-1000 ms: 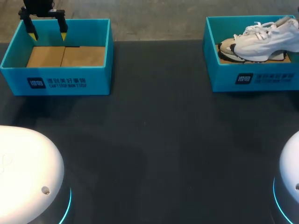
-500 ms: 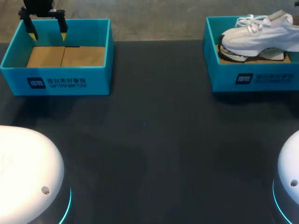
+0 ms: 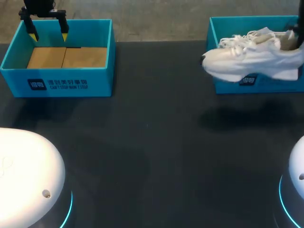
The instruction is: Take the shoe out of the shoebox, open the shoe tongue, remove and reinsert the insole, then place the shoe into the shoebox
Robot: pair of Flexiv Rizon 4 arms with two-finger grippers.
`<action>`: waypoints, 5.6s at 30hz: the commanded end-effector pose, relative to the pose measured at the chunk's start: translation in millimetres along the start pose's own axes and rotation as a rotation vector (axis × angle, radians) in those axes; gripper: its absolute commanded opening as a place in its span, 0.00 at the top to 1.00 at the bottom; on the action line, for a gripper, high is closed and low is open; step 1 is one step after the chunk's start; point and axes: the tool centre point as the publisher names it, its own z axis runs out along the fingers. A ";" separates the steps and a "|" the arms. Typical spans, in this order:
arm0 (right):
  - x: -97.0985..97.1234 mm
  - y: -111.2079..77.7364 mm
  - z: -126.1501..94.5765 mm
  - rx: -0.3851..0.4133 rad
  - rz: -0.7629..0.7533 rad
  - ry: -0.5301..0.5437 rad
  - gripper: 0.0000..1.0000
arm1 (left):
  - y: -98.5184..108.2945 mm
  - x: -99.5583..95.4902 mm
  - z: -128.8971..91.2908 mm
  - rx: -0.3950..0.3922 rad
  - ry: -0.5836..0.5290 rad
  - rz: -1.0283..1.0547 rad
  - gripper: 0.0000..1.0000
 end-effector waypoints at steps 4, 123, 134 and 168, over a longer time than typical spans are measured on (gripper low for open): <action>26.4 -75.6 30.3 -0.151 0.023 -0.005 1.00 | 0.0 0.0 0.0 0.000 0.000 0.000 0.00; 230.7 -212.4 194.7 -0.024 -0.068 0.070 0.15 | 0.0 0.0 0.0 0.000 0.000 0.000 0.00; 221.8 -217.7 164.5 -0.014 -0.128 0.148 0.00 | 0.0 0.0 0.0 0.000 0.000 0.000 0.00; 166.9 -215.0 97.5 -0.179 -0.937 0.605 0.00 | 0.0 0.0 0.0 0.000 0.000 0.000 0.00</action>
